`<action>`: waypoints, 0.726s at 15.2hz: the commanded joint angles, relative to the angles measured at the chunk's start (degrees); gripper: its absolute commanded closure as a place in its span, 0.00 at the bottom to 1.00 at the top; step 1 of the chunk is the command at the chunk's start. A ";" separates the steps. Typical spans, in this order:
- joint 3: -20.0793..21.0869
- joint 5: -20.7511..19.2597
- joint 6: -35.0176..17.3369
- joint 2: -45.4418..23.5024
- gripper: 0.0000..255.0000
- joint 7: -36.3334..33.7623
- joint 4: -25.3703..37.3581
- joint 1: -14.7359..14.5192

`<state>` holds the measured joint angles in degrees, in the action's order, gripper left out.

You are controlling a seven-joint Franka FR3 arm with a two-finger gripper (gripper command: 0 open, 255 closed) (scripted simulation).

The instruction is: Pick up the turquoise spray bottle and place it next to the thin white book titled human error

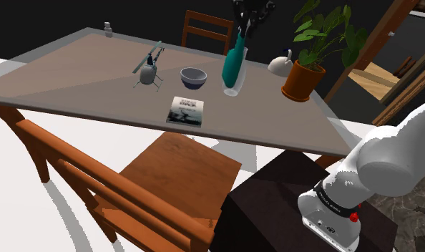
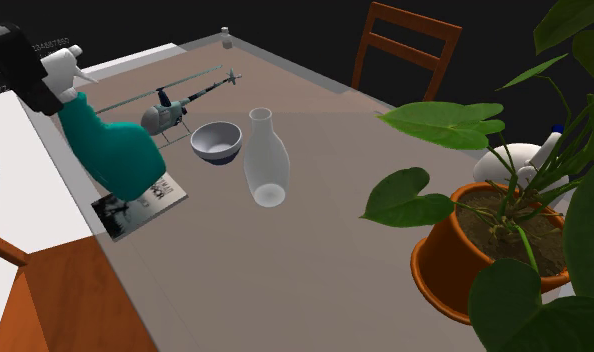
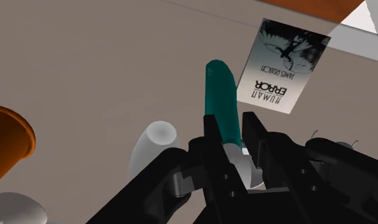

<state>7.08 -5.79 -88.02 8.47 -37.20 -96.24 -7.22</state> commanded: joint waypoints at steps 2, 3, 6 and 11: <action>-0.09 0.07 -2.47 0.68 1.00 -0.12 -3.10 0.02; -0.10 0.09 -3.26 0.88 1.00 -0.18 -4.09 0.02; -0.14 0.14 -5.64 1.37 1.00 -0.37 -6.96 0.02; -0.19 0.16 -9.53 1.93 1.00 -0.71 -11.42 0.01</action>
<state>6.92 -5.64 -96.69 10.20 -37.86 -106.65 -7.22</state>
